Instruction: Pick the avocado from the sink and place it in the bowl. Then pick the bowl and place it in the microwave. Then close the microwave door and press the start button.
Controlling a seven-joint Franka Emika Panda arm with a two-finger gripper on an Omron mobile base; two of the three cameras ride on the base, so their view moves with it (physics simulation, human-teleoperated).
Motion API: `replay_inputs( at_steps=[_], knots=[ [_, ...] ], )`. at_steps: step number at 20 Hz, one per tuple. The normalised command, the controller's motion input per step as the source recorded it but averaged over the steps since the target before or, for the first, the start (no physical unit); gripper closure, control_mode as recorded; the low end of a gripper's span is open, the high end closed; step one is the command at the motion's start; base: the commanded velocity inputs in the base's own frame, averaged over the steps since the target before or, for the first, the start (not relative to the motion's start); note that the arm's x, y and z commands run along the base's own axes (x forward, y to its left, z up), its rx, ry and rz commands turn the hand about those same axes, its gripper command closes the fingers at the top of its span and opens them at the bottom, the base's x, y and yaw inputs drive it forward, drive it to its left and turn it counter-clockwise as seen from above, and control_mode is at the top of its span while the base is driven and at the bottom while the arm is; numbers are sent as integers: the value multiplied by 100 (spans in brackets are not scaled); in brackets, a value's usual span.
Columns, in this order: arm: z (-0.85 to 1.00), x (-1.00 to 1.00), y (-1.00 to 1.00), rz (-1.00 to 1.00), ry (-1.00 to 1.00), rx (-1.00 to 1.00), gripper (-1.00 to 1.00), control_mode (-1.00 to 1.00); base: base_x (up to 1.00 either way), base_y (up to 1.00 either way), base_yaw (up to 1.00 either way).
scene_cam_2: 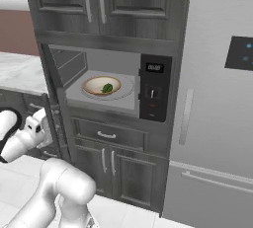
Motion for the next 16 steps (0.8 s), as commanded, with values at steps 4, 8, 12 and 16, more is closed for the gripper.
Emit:
replay_inputs(
  at_steps=[4,8,12,16],
  knots=[
    [-16,88,-38,-46,23,-16,-100,-100,0,0,0],
    [-12,88,-18,-30,21,-11,-100,-100,0,0,0],
    [-6,16,-9,-1,0,-3,-100,-100,0,0,0],
    [31,49,-41,1,0,6,-100,-100,0,0,0]
  ],
)
